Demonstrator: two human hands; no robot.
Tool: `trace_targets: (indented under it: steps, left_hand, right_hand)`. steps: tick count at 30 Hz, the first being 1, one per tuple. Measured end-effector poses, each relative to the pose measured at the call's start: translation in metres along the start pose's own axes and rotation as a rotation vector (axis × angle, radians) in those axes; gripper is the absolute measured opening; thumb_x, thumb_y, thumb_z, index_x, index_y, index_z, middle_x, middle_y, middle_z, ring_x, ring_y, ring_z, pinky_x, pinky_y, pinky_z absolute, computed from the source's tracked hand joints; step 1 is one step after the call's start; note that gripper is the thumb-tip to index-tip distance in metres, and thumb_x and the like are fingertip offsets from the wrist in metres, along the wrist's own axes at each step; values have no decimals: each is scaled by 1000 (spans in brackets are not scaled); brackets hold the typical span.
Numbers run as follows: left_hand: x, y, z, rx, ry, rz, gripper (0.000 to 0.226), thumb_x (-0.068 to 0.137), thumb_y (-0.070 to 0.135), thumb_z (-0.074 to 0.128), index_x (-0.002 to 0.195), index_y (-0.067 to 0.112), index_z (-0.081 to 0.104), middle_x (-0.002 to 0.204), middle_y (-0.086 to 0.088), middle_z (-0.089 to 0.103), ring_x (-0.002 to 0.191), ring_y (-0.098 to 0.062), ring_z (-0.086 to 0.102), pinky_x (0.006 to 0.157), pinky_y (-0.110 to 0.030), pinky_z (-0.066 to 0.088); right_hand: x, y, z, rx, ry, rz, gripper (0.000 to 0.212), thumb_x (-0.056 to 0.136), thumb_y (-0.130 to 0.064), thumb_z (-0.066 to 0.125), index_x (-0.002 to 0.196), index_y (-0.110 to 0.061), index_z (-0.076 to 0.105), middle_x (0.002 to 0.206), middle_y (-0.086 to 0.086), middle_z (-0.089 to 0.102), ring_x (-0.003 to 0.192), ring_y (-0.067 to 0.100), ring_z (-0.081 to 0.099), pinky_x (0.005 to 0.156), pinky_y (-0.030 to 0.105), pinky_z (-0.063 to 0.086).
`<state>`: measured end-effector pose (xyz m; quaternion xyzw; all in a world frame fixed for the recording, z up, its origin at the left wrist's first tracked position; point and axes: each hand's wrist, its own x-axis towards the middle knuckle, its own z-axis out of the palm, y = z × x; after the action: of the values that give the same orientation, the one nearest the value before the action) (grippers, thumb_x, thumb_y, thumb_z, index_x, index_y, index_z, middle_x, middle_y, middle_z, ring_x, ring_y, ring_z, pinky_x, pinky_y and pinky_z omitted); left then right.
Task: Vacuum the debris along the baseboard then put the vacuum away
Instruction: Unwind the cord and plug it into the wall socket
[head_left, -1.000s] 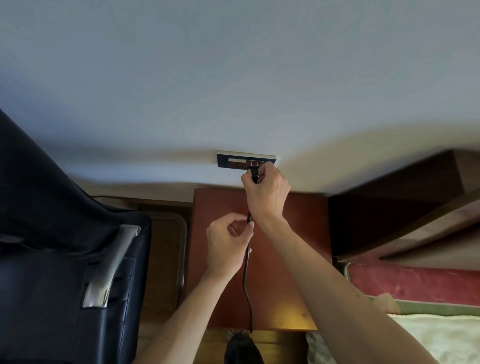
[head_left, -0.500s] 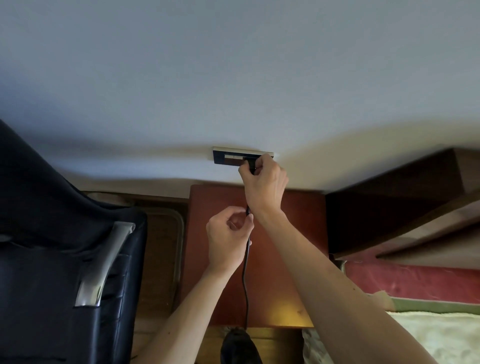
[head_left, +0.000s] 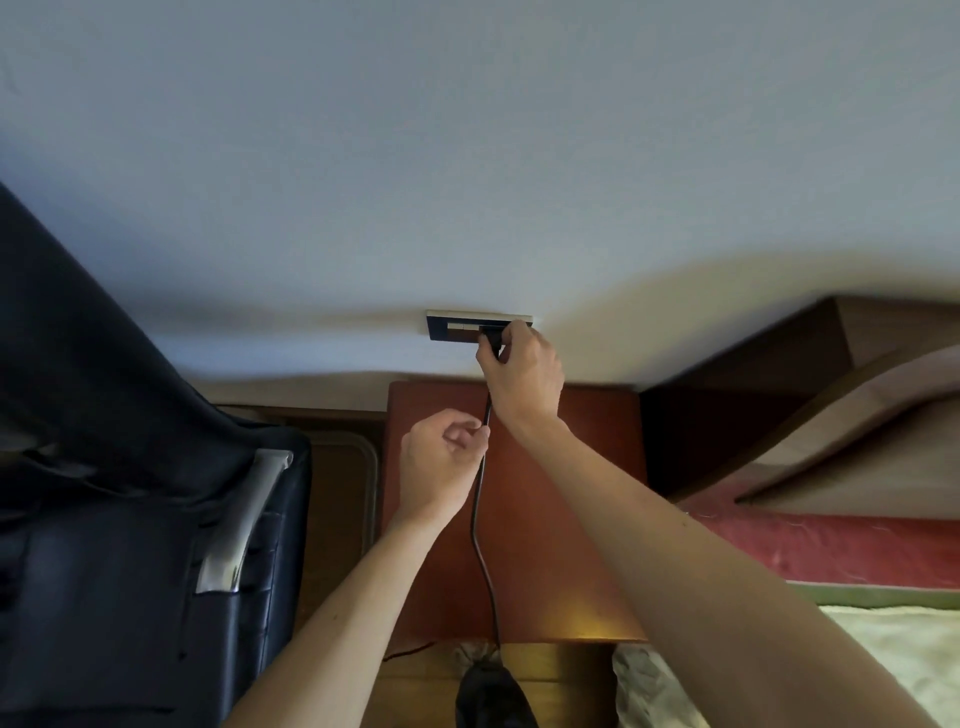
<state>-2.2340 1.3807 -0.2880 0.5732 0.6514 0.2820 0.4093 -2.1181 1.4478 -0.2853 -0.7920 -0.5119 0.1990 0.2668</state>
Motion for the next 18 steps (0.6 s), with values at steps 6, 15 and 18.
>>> trace_targets:
  steps: [6, 15, 18]
  left_hand:
    - [-13, 13, -37, 317, -181, 29, 33, 87, 37, 69, 117, 22, 64, 99, 6, 66, 101, -12, 62, 87, -31, 52]
    - [-66, 20, -116, 756, -369, 45, 69, 88, 48, 64, 143, 15, 40, 137, -7, 50, 126, -25, 49, 98, -40, 49]
    - [-97, 19, -145, 786, -348, 57, 67, 88, 48, 62, 142, 16, 40, 138, -7, 50, 126, -25, 50, 97, -40, 50]
  right_hand:
    - [-37, 12, -35, -218, -288, -219, 41, 94, -33, 55, 126, -6, 53, 118, 11, 58, 106, 32, 57, 81, 42, 49]
    - [-125, -7, -87, -521, -524, -393, 57, 93, -43, 53, 140, -14, 39, 127, 9, 50, 118, 31, 49, 90, 44, 45]
    - [-162, -16, -104, -566, -531, -406, 59, 92, -45, 52, 141, -14, 38, 127, 9, 50, 118, 31, 49, 89, 45, 45]
